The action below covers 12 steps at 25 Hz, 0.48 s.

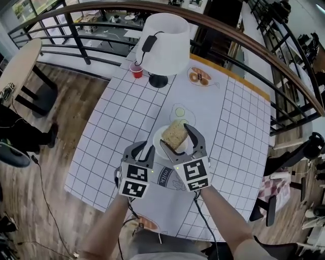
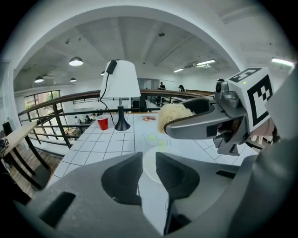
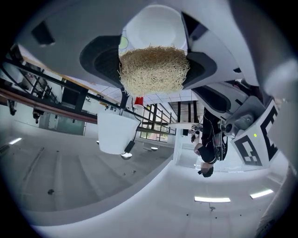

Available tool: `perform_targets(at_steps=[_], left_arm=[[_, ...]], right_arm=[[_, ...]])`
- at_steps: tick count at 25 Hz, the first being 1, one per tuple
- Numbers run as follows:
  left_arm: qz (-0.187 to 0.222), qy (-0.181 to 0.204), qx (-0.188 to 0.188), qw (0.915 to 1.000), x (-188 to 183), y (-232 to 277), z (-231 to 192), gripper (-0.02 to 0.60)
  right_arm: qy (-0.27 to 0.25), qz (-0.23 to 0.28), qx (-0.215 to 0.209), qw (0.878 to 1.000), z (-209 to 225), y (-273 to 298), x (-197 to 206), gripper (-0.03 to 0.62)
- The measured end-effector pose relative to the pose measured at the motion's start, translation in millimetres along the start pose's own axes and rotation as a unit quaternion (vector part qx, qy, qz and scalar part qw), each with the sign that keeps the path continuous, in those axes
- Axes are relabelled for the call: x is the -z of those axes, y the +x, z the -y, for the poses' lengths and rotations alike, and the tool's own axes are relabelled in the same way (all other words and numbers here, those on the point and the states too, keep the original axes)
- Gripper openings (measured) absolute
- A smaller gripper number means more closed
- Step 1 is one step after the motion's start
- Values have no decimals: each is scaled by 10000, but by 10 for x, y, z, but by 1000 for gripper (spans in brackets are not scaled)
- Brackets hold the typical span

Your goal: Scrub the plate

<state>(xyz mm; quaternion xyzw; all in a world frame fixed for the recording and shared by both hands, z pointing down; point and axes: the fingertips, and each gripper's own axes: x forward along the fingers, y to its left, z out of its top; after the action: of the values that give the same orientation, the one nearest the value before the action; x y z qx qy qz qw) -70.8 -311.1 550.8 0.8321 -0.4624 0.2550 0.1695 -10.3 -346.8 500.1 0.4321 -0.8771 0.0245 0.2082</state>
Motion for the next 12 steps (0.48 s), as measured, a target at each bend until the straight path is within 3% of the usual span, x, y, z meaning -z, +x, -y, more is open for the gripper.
perform_targets(at_steps=[12], left_arm=[[-474,-108,382,9981,472,554,-43,91]], right_arm=[[203,-514,-269,9981,-19,529,783,377]])
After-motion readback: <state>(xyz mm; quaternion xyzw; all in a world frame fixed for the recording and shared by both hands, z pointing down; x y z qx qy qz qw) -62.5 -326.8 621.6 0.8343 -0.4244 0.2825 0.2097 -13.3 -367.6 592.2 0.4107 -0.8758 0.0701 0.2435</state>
